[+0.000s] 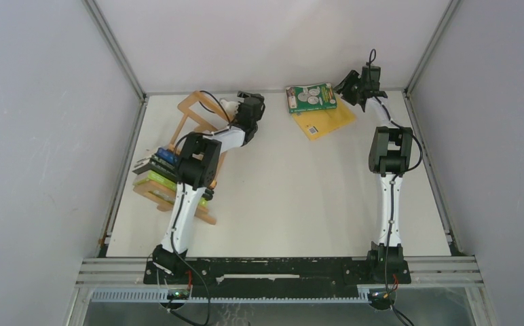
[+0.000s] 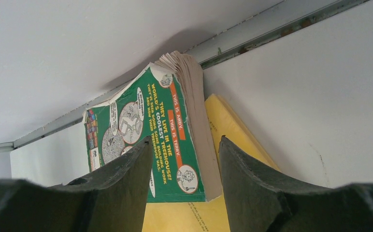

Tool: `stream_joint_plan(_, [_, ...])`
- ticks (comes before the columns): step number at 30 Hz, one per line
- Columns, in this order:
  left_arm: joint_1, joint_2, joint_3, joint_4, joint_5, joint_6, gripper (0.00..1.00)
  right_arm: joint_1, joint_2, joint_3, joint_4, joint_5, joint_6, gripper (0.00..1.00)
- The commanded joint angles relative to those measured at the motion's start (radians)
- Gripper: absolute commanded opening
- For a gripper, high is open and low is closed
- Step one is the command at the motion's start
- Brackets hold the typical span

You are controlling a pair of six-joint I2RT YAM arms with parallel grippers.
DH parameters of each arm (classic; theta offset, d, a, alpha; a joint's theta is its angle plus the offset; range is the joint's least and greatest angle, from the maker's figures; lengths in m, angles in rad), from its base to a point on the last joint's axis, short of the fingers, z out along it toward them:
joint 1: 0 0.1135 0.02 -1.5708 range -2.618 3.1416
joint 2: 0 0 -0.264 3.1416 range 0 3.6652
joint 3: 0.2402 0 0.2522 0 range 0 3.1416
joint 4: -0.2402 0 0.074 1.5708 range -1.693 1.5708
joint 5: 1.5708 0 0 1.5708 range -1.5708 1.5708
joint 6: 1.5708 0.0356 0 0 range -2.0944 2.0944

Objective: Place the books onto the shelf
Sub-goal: Move the shelf to the center of the board.

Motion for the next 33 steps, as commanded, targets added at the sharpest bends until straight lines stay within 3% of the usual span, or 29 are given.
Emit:
stream_joint_plan(1, [0.033,-0.065,-0.004,-0.021,-0.021,0.044,1.0,0.003,-0.021,0.03,0.018,-0.009,0.007,0.6])
stream_joint_plan(14, [-0.061,0.002,0.258,-0.144,0.045,0.129,1.0,-0.015,-0.023,0.018,0.027,-0.034,0.02,0.6])
stream_joint_plan(24, [-0.098,0.141,0.489,-0.184,0.095,0.136,1.0,-0.032,-0.021,0.015,0.038,-0.074,0.024,0.6])
stream_joint_plan(33, [-0.108,0.226,0.563,-0.182,0.133,0.1,1.0,-0.031,0.007,0.042,0.029,-0.13,0.032,0.6])
